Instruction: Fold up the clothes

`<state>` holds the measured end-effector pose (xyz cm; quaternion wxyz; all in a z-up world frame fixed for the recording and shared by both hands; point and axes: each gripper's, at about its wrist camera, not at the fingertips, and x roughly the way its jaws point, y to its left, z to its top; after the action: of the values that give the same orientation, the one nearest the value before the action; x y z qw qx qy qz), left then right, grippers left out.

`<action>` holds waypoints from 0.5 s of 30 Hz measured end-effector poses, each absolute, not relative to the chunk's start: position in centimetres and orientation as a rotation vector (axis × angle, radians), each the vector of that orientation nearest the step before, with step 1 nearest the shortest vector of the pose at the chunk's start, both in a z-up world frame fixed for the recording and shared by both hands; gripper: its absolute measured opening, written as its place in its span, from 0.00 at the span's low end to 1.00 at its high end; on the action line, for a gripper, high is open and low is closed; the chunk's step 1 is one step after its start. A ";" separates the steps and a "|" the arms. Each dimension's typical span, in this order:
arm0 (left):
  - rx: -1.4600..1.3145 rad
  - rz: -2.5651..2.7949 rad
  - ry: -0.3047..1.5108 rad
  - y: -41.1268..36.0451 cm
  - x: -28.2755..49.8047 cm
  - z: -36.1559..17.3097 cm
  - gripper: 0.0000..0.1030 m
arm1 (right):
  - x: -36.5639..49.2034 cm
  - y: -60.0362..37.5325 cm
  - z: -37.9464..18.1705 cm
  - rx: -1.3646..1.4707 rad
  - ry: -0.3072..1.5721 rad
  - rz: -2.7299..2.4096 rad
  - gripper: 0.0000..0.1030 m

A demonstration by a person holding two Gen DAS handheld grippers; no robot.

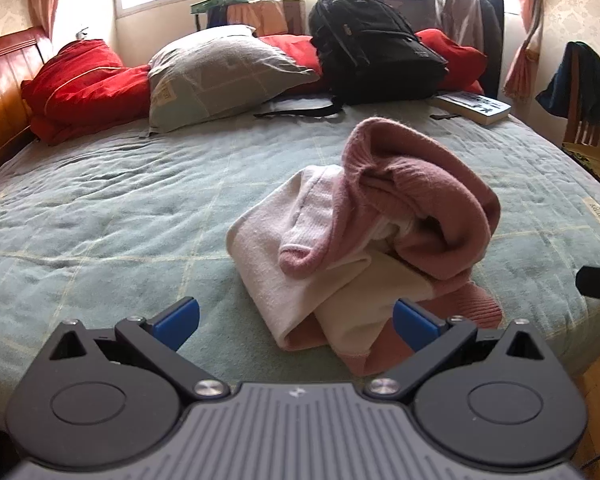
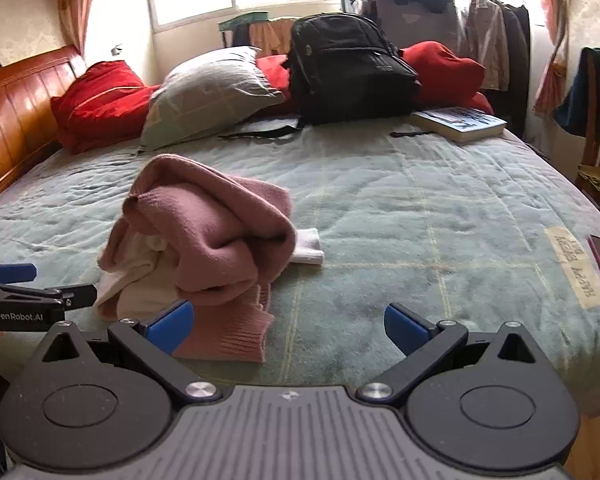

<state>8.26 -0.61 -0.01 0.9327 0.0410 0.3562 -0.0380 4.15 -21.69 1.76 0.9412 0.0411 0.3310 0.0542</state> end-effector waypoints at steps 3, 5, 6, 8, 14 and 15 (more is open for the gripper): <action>0.095 -0.049 0.735 -0.3 8.0 0.1 0.99 | 4.4 -21.4 1.7 0.071 0.666 0.145 1.00; 0.103 -0.026 0.739 -0.2 7.6 0.3 0.99 | 4.5 -21.2 1.6 0.069 0.661 0.169 1.00; 0.106 -0.014 0.741 -0.2 7.5 0.4 0.99 | 4.6 -21.2 1.5 0.072 0.661 0.181 1.00; 0.109 0.008 0.740 -0.1 6.9 0.9 0.99 | 4.7 -21.1 1.5 0.076 0.655 0.214 1.00; 0.120 0.038 0.717 -1.1 4.9 2.3 0.99 | 4.3 -21.3 1.9 0.056 0.618 0.314 0.92; 0.128 0.034 0.716 -1.4 4.8 2.4 0.99 | 4.2 -21.4 1.9 0.050 0.618 0.319 0.88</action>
<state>4.78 -1.41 2.37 0.9345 0.0624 0.3501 0.0168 4.21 -21.40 1.85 0.9398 0.0243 0.3030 0.1564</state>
